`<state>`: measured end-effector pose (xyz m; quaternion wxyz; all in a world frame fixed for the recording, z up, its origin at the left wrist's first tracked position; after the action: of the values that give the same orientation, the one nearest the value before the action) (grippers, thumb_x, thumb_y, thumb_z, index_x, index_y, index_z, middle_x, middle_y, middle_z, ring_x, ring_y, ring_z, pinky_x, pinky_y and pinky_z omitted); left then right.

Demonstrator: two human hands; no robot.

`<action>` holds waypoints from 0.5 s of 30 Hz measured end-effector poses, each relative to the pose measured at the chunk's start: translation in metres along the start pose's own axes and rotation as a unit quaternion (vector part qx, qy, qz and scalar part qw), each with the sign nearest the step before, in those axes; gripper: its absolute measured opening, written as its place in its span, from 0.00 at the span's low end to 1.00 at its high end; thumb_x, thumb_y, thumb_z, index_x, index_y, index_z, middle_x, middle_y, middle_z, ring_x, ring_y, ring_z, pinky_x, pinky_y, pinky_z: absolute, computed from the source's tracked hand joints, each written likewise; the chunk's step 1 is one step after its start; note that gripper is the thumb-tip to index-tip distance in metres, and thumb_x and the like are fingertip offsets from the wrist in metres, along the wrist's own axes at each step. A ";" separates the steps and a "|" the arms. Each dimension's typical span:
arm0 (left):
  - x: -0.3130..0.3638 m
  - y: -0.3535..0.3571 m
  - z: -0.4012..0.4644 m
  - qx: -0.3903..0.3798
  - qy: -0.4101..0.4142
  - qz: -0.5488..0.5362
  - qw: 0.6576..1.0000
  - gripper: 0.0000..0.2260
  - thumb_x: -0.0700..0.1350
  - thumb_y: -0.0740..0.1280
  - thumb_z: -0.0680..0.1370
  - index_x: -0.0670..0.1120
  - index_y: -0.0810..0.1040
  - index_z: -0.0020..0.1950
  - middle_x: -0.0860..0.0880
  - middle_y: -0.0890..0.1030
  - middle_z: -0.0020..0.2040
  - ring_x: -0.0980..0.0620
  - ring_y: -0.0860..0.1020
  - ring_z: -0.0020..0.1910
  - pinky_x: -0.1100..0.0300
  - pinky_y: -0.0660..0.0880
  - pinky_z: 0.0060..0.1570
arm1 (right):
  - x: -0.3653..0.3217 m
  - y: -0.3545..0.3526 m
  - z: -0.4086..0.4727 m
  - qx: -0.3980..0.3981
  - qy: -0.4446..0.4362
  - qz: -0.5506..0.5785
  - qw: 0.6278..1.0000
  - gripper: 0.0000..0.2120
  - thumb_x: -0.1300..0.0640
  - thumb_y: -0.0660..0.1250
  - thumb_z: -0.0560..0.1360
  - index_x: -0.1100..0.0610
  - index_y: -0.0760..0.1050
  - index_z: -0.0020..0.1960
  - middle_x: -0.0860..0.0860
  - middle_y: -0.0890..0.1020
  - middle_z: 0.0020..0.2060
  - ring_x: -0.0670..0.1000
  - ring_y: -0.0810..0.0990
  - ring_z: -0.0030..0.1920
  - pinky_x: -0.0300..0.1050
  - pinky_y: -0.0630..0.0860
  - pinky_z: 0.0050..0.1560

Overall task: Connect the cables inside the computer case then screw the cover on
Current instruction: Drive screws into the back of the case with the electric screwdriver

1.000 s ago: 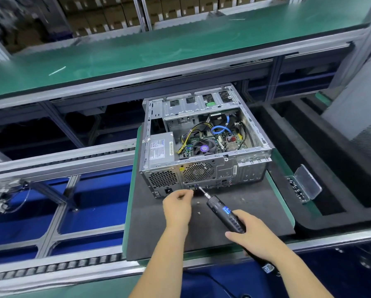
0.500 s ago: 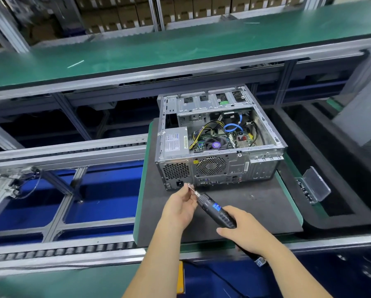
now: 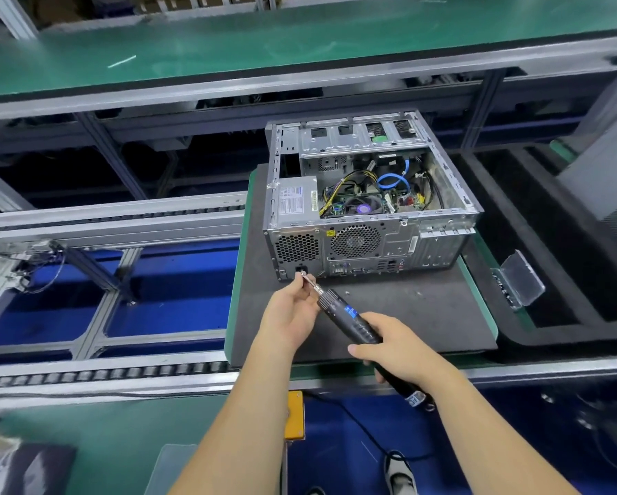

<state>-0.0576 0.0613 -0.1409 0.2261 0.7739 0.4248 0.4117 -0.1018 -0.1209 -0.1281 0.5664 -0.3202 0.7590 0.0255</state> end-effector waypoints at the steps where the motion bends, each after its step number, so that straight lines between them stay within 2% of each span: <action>1: 0.001 -0.002 0.000 0.006 0.002 0.013 1.000 0.09 0.42 0.60 0.84 0.42 0.75 0.45 0.47 0.78 0.39 0.53 0.75 0.37 0.58 0.78 0.36 | 0.001 0.001 0.000 -0.003 0.005 0.002 1.000 0.09 0.52 0.72 0.74 0.46 0.76 0.52 0.47 0.79 0.31 0.48 0.77 0.26 0.44 0.76 0.29; 4: 0.006 -0.006 0.002 0.031 0.032 0.064 0.997 0.06 0.39 0.62 0.83 0.41 0.75 0.47 0.46 0.78 0.39 0.53 0.75 0.37 0.63 0.77 0.41 | 0.002 0.002 0.000 -0.011 0.017 0.005 1.000 0.08 0.49 0.71 0.74 0.47 0.75 0.51 0.49 0.80 0.32 0.51 0.78 0.26 0.45 0.77 0.29; 7: 0.017 -0.004 0.002 0.050 0.091 0.169 0.980 0.06 0.37 0.63 0.82 0.40 0.76 0.46 0.46 0.79 0.37 0.53 0.76 0.35 0.64 0.78 0.35 | -0.002 0.007 0.002 -0.006 0.020 -0.008 1.000 0.09 0.48 0.71 0.75 0.46 0.74 0.52 0.51 0.81 0.36 0.48 0.79 0.26 0.42 0.77 0.29; 9: 0.022 -0.002 0.004 0.070 0.111 0.223 0.966 0.05 0.37 0.63 0.81 0.41 0.76 0.46 0.45 0.80 0.36 0.52 0.76 0.34 0.63 0.78 0.34 | -0.004 0.014 0.005 -0.005 0.034 -0.004 0.999 0.10 0.47 0.70 0.74 0.45 0.73 0.53 0.53 0.81 0.38 0.47 0.79 0.27 0.43 0.79 0.30; 11: 0.023 -0.001 0.009 0.087 0.100 0.234 0.963 0.05 0.38 0.63 0.81 0.42 0.76 0.46 0.45 0.81 0.37 0.52 0.77 0.34 0.61 0.76 0.35 | -0.005 0.023 0.009 -0.007 0.055 0.016 0.998 0.14 0.48 0.72 0.73 0.45 0.72 0.55 0.56 0.82 0.41 0.49 0.80 0.27 0.46 0.81 0.30; 15: 0.007 0.001 0.026 0.083 0.007 0.149 0.985 0.07 0.40 0.60 0.84 0.42 0.73 0.48 0.42 0.81 0.45 0.49 0.79 0.41 0.58 0.75 0.40 | -0.003 0.040 0.014 -0.023 0.084 0.061 0.994 0.24 0.51 0.78 0.67 0.46 0.70 0.57 0.57 0.81 0.47 0.51 0.81 0.28 0.47 0.81 0.31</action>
<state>-0.0334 0.0669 -0.1510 0.0938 0.8417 0.3387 0.4099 -0.1102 -0.0818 -0.1438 0.4907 -0.2874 0.8211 0.0498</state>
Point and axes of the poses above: each hand's wrist, its own z-axis towards the middle knuckle, its own y-axis out of the palm, x = y × z, the point moved 4 cm from there along z, towards the middle knuckle
